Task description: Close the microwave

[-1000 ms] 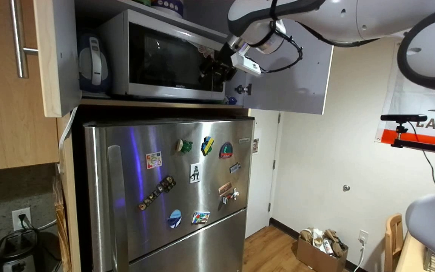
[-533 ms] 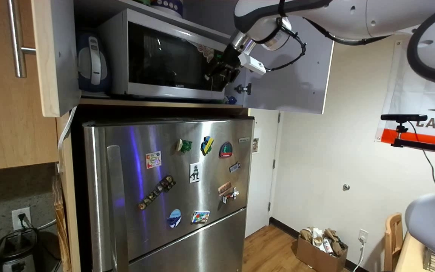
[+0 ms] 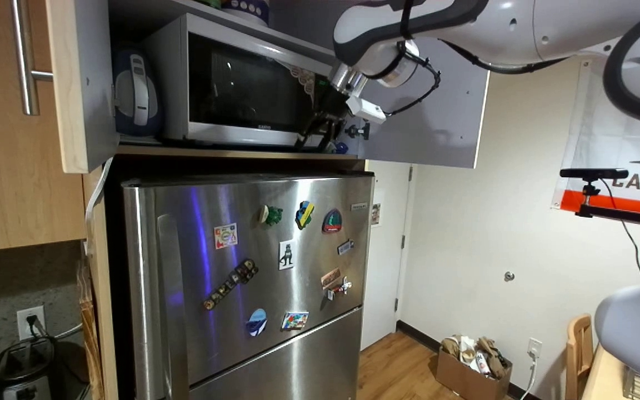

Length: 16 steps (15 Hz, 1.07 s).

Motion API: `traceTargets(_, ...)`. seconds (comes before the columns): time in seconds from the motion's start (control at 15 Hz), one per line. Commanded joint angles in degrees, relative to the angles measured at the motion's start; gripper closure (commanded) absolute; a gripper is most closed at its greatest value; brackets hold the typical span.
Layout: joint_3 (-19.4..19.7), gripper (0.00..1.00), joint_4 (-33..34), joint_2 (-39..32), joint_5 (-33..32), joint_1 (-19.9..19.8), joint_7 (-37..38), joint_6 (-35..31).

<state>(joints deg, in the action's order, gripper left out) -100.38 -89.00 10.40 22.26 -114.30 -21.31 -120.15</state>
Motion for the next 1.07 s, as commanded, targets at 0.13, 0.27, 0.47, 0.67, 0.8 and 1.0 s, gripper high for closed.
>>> traceTargets(0.13,7.9,0.00,-8.6,-0.8,-5.8,11.8,-4.4,-0.2)
traceTargets(0.27,10.3,0.00,-11.8,-1.5,-9.6,16.0,-4.2,-1.2)
traceTargets(0.47,13.6,0.00,-16.6,-2.8,-16.1,21.3,-2.6,-3.1)
traceTargets(0.67,18.1,0.00,-21.1,-5.3,-22.4,27.2,1.3,-5.4)
traceTargets(0.8,24.9,0.00,-23.4,-7.7,-25.9,35.0,2.7,-6.0)
traceTargets(1.0,39.2,0.00,-26.8,-4.7,-20.9,48.8,-4.7,-5.2)
